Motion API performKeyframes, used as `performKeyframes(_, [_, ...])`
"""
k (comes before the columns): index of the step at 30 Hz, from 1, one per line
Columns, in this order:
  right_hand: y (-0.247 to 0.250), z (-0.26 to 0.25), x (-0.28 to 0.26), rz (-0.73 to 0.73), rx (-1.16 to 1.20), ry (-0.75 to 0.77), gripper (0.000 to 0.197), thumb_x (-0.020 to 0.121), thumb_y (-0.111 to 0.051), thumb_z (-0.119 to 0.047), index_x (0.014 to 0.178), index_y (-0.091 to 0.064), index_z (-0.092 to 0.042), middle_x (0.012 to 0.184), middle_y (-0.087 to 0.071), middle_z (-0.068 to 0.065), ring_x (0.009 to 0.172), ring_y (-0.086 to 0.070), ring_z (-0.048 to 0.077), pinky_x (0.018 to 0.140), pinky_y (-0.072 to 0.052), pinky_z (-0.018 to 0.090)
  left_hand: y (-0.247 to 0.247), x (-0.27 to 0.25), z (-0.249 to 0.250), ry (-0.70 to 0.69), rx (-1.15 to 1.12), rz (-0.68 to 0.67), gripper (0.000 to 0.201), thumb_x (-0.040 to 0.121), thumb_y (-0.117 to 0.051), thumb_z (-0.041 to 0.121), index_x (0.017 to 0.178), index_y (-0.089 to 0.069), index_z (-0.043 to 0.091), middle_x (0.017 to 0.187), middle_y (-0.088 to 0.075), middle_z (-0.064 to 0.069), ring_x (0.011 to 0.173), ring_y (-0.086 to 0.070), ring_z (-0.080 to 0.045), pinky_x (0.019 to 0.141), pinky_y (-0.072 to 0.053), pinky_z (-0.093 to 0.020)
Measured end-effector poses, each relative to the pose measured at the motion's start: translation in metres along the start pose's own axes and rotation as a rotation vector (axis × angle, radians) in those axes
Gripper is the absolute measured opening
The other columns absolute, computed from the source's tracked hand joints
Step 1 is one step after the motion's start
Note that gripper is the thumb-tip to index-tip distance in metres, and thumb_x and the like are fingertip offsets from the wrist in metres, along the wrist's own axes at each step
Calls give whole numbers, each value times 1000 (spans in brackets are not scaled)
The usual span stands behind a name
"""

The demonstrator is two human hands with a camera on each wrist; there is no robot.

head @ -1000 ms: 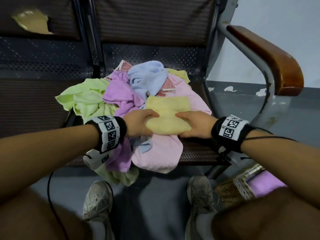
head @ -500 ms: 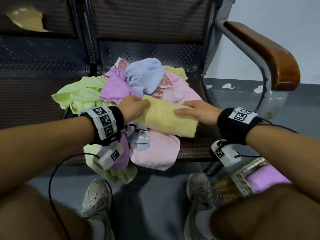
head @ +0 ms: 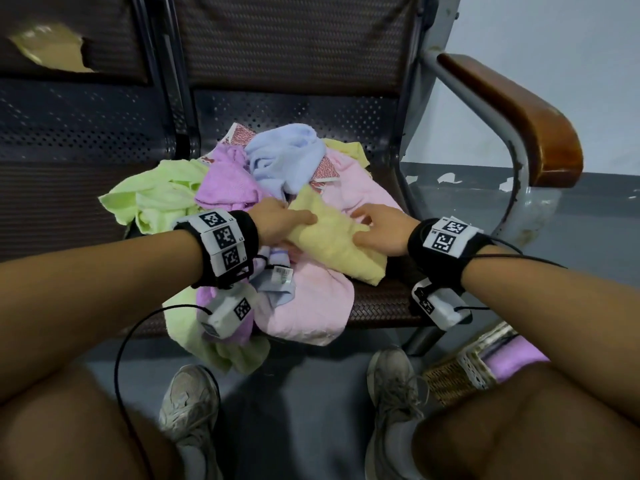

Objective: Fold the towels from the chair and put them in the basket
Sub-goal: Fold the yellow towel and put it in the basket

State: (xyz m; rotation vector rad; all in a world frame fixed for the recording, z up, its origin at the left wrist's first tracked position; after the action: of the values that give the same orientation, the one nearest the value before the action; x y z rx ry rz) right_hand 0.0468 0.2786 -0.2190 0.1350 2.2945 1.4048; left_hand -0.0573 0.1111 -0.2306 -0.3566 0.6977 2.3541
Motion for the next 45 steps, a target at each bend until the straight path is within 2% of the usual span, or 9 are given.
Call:
performKeyframes(5, [35,-33,-22,97,592,124,90,78,-78,-36,153,-29,-26,140,-55,-2,127,-55,11,105,-46,34,1,-27,62,-316,-284,-45,34,71,-82,15,83,-50,20,81,-62,-11,71,-58,-24,66,-52,-42])
performKeyframes(10, [42,-43,-52,106,910,85,36,88,-74,-22,120,-67,-7,114,-74,6,105,-71,21,98,-55,40,4,-55,83,-376,-477,-50,36,75,-82,18,103,-60,22,91,-69,0,75,-65,-15,59,-49,-22])
performKeyframes(14, [53,-35,-79,160,1069,52,22,92,-69,-25,111,-67,-15,107,-76,-1,97,-73,15,79,-58,27,-29,-76,69,-282,-356,-266,68,72,-81,35,131,-53,17,118,-70,1,106,-69,-15,83,-55,-32])
performKeyframes(17, [68,-12,-103,191,1106,-11,37,92,-67,-27,125,-62,-9,119,-72,8,112,-68,27,98,-54,42,-68,-89,65,-280,-228,-447,64,74,-81,17,133,-55,11,125,-68,-5,115,-65,-23,101,-51,-47])
performKeyframes(26, [78,174,-213,338,1259,-296,20,90,-61,-17,110,-62,-16,101,-68,2,94,-65,18,85,-56,32,-244,-120,109,-298,-13,-698,51,84,-75,15,130,-55,8,122,-68,-5,111,-66,-25,98,-53,-41])
performKeyframes(30, [37,274,-270,444,1370,-493,24,92,-60,-14,116,-58,-13,107,-61,7,91,-63,19,79,-59,33,-340,-128,101,-270,55,-663,54,79,-81,24,121,-50,14,106,-65,2,86,-66,-9,65,-56,-20])
performKeyframes(33, [-12,336,-305,487,1427,-674,27,93,-60,-15,120,-56,-10,101,-59,8,88,-60,20,60,-56,27,-416,-134,74,-211,143,-725,35,81,-79,25,106,-57,18,102,-68,0,88,-68,-15,79,-59,-31])
performKeyframes(37, [-78,398,-332,467,1413,-859,12,94,-61,-13,105,-60,-10,78,-64,4,64,-65,16,52,-53,26,-489,-133,27,-143,341,-780,44,83,-76,32,118,-64,9,113,-70,-9,99,-68,-25,90,-56,-42])
performKeyframes(45, [-166,458,-333,382,1252,-1049,38,92,-65,-15,128,-56,-4,119,-66,17,102,-67,32,81,-60,45,-547,-118,-20,-212,888,-694,49,91,-59,27,134,-52,5,130,-60,-14,116,-58,-32,98,-48,-38])
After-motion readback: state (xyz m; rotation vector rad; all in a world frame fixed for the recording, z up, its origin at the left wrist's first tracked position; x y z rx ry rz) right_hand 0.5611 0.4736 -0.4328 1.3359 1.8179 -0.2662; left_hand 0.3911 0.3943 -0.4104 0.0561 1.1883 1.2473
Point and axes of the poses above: each hand's wrist, its own x-axis towards the middle knuckle, its own y-axis out of the back of the hand, z = x × y, the point moved 9 cm from there along x, towards the middle knuckle
